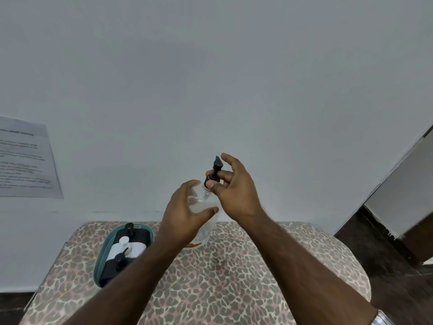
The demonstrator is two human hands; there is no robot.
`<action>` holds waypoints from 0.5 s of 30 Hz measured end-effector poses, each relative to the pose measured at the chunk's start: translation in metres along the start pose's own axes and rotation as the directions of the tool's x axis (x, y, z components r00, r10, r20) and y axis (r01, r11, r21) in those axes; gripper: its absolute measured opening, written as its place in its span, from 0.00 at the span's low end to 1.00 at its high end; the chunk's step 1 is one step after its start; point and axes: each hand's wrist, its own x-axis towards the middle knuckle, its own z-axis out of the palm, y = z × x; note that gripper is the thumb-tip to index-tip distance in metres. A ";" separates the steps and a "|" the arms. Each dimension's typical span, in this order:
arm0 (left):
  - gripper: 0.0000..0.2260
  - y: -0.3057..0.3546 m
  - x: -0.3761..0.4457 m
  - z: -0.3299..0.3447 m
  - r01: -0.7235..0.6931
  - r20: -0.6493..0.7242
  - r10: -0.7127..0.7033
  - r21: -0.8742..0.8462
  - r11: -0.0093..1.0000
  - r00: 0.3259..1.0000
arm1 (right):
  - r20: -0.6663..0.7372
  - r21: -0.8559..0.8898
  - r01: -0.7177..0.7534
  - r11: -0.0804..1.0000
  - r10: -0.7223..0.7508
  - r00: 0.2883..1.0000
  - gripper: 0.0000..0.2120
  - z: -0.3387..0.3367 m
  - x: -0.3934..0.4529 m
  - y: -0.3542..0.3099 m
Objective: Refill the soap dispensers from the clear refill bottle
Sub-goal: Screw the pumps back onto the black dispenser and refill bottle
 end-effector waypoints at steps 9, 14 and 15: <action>0.28 -0.027 -0.017 -0.004 0.247 0.264 -0.182 -0.243 0.938 0.947 | 0.283 -0.126 -0.105 0.986 0.137 0.949 0.40 -0.030 -0.018 0.074; 0.33 -0.063 -0.048 0.018 0.363 0.408 -0.250 -0.227 0.904 0.878 | 0.305 -0.119 -0.237 0.964 0.263 0.915 0.33 -0.002 -0.066 0.155; 0.35 -0.073 -0.055 0.023 0.382 0.435 -0.264 -0.209 0.900 0.861 | 0.268 -0.106 -0.258 0.960 0.277 0.923 0.31 0.002 -0.072 0.166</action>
